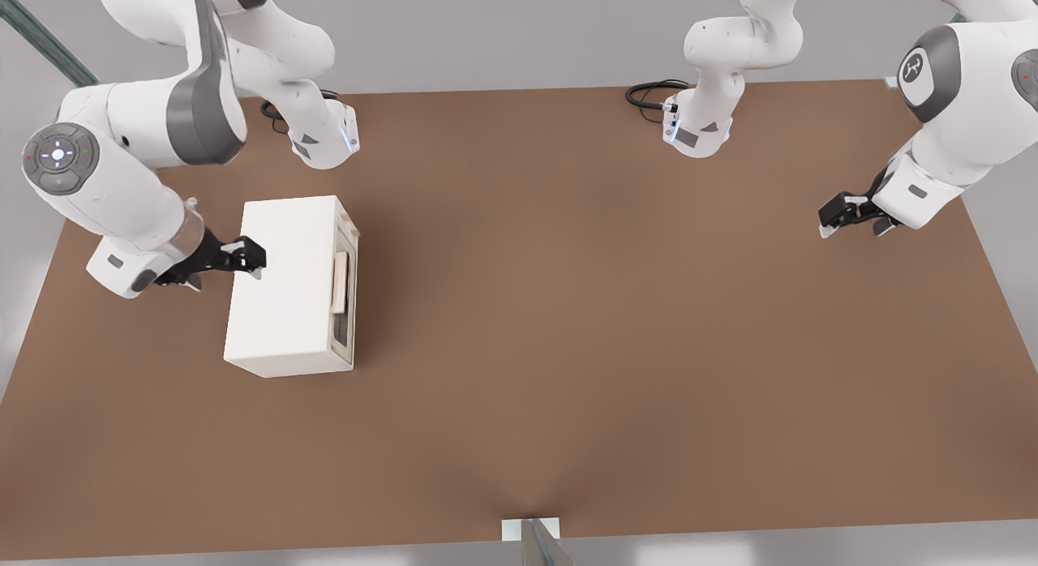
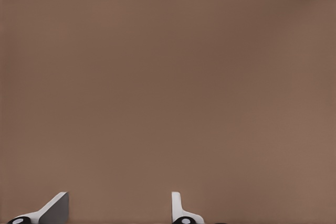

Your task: Keep left arm still and open the oven door with right arm

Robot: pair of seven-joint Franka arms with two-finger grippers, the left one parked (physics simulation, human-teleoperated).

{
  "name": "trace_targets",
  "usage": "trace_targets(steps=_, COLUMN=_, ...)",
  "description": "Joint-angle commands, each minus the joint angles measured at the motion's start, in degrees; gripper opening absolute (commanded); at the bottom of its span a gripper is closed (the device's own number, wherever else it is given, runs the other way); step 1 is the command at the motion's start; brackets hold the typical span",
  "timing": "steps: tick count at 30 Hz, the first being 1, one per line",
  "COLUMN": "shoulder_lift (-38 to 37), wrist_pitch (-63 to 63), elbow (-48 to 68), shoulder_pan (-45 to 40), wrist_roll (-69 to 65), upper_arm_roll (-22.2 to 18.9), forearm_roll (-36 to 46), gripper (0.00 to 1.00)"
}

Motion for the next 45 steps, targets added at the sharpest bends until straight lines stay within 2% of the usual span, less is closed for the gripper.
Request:
trace_targets(steps=1, shoulder_lift=0.2, wrist_pitch=-2.3, elbow=0.1, shoulder_pan=0.3, wrist_roll=-3.5, upper_arm_roll=0.0, forearm_roll=0.8, gripper=1.00)
trace_targets(steps=3, shoulder_lift=1.7, wrist_pitch=-2.2, elbow=0.2, shoulder_pan=0.4, wrist_roll=-3.7, upper_arm_roll=0.0, forearm_roll=0.5, gripper=1.00)
trace_targets(steps=4, shoulder_lift=2.7, wrist_pitch=-2.0, elbow=0.4, shoulder_pan=0.2, wrist_roll=-10.8, upper_arm_roll=0.0, forearm_roll=-0.1, gripper=1.00)
trace_targets(steps=5, shoulder_lift=3.7, wrist_pitch=-2.2, elbow=0.3, shoulder_pan=2.2, wrist_roll=-12.6, upper_arm_roll=0.6, forearm_roll=-6.7, gripper=0.54)
trace_targets(steps=6, shoulder_lift=5.1, wrist_pitch=-3.7, elbow=0.2, shoulder_pan=5.8, wrist_roll=-16.0, upper_arm_roll=0.6, forearm_roll=-11.7, gripper=0.00)
trace_targets(steps=7, shoulder_lift=8.4, wrist_pitch=-11.3, elbow=0.2, shoulder_pan=10.7, wrist_roll=-8.5, upper_arm_roll=0.7, forearm_roll=-18.3, gripper=0.00)
trace_targets(steps=8, shoulder_lift=11.0, wrist_pitch=-13.3, elbow=0.1, shoulder_pan=18.4, wrist_roll=0.3, upper_arm_roll=0.7, forearm_roll=-32.9, gripper=0.00)
trace_targets(steps=9, shoulder_lift=14.7, wrist_pitch=-19.9, elbow=0.2, shoulder_pan=22.4, wrist_roll=3.9, upper_arm_roll=0.7, forearm_roll=-38.5, gripper=0.00)
trace_targets(steps=11, shoulder_lift=13.8, wrist_pitch=-14.9, elbow=-8.8, shoulder_pan=23.4, wrist_roll=21.6, upper_arm_roll=2.7, forearm_roll=-38.9, gripper=0.00)
trace_targets(steps=15, shoulder_lift=14.1, wrist_pitch=-14.2, elbow=-9.5, shoulder_pan=25.8, wrist_roll=29.4, upper_arm_roll=2.7, forearm_roll=-39.2, gripper=0.00)
trace_targets(steps=19, shoulder_lift=14.0, wrist_pitch=-9.4, elbow=-16.4, shoulder_pan=26.0, wrist_roll=38.5, upper_arm_roll=2.7, forearm_roll=-39.9, gripper=0.00)
trace_targets(steps=26, shoulder_lift=15.4, wrist_pitch=-4.2, elbow=-19.6, shoulder_pan=26.0, wrist_roll=42.6, upper_arm_roll=2.6, forearm_roll=-39.5, gripper=0.00)
trace_targets(steps=45, shoulder_lift=16.3, wrist_pitch=-2.2, elbow=-23.8, shoulder_pan=27.5, wrist_roll=45.7, upper_arm_roll=2.6, forearm_roll=-39.4, gripper=0.00)
